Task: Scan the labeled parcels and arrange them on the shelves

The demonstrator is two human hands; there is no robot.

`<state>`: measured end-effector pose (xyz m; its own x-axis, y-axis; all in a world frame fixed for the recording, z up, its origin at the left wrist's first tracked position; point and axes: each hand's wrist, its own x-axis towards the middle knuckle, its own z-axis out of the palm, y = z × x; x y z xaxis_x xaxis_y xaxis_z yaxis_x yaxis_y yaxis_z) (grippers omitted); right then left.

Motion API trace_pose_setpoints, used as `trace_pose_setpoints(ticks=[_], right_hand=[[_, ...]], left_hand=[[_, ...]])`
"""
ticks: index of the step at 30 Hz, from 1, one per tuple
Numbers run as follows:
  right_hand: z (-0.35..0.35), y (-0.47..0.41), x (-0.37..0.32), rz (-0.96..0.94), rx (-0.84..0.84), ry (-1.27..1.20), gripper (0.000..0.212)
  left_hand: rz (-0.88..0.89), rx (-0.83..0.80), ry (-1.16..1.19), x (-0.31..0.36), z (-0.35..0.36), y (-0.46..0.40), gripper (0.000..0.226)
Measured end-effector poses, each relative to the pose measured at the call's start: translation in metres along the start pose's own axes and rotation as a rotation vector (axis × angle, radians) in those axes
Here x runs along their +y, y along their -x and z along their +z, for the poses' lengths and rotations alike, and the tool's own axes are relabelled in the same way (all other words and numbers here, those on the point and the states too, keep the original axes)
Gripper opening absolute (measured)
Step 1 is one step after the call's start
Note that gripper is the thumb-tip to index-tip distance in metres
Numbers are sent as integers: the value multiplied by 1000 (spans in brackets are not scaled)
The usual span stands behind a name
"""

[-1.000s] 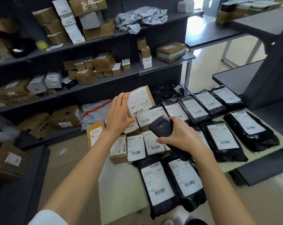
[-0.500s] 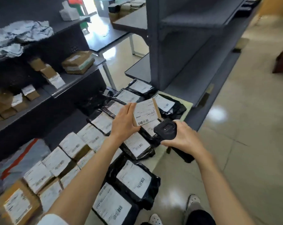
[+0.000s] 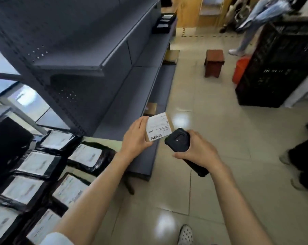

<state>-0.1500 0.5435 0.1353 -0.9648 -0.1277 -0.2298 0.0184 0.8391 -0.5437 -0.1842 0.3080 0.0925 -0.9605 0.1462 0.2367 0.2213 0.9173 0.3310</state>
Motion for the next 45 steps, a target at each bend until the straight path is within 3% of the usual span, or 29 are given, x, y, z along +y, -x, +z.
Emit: trace_pose_setpoints(ticks=[5,14,23,33,45], right_hand=[[-66,-57,62,72,85,-38,76],[-132,-204,115,116,122,-56,79],[-221,-429,128,146,150,-66,82],[-330,-661,180,178,242,-129,76],[-469,-1000,235,33,200,-192,86]], left_hand=[[55,3,46,60,45,-104,86],[106,-4,53,72,98,-277,86],[67,6,127,47,143,-534,88],[111,-18,171,73,207,-807,85],[13,40,99,58,274,-1129,90]])
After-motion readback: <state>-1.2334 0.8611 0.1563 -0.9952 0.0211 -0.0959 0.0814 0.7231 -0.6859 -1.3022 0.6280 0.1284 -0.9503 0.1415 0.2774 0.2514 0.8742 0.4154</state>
